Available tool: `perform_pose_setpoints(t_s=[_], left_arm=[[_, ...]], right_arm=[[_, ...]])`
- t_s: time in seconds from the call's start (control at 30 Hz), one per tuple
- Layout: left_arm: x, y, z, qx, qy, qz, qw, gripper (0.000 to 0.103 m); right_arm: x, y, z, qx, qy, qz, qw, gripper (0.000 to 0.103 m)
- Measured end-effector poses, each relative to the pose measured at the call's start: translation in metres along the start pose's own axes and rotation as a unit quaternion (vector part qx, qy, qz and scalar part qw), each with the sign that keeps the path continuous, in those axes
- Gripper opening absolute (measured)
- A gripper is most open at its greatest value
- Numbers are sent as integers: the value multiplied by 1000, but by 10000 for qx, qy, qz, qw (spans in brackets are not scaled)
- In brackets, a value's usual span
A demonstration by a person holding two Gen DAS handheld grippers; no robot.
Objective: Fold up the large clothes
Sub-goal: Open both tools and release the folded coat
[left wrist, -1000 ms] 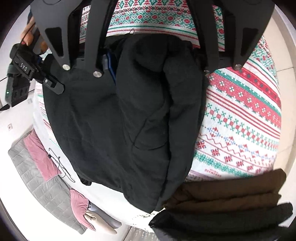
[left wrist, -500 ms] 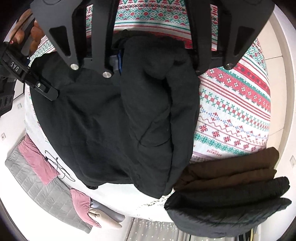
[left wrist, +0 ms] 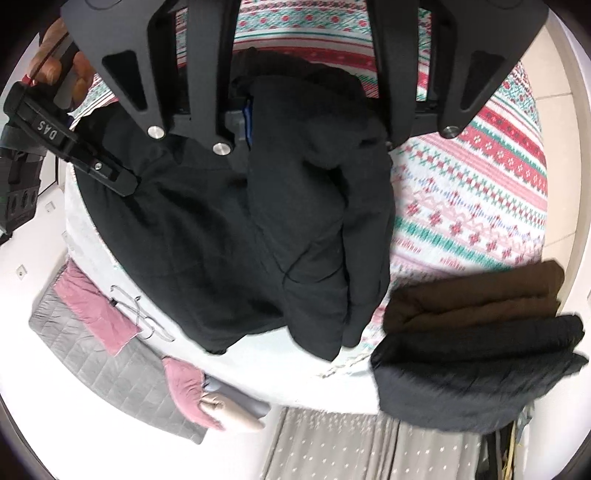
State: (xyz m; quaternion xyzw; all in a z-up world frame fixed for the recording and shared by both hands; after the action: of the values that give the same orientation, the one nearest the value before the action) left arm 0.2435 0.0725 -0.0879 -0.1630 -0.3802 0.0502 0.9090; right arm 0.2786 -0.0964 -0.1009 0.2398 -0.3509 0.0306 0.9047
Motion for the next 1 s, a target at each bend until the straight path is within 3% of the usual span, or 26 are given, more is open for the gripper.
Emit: perform_pose_setpoints(t_s=[0.2,0.4,0.5,0.6,0.73,0.83,0.9,1.0], left_arm=[[6,-56,3,-503,-193,-265,9982,37],[-1,-114,-21,-1009,-93,-495,9936,37],[-4,-139,-32,-1156,-90,-653,9911,37],[-24,-148,-52,-1081,214,-699,9914,38],[-63,-141,-72,-718,677,-797,9919,43],[-76,-136,-77,-618,819,-752,9919,53],[-79,-131,-77,-674,918,-567,9919,61],[-84,-125,-84,-865,1123,-162,9898,71]], right_arm=[[20,-20,33,-21,-359,-38,9993,52],[25,-80,78,-330,-630,-258,9971,52],[26,-108,97,-435,-805,-431,9949,52],[23,-142,106,-481,-895,-616,9929,52],[-2,-183,79,-516,-134,-864,9948,55],[-31,-205,54,-430,600,-1368,9878,64],[-36,-212,53,-286,708,-1598,9842,71],[-38,-214,57,-458,742,-1528,9844,77]])
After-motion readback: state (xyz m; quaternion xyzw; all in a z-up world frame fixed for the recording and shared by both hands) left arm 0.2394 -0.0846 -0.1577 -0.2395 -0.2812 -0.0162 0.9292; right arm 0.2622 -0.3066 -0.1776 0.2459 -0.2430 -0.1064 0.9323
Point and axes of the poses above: each gripper's, at about its wrist camera, not at the fingertips, and z roughly against the way its jaws point, y to its left, x to its top, the point moved 9 cm from there along -z, roughly the way its jaws point, and after that the axes turned 7 degrees about -x, right-handed, at the moved point
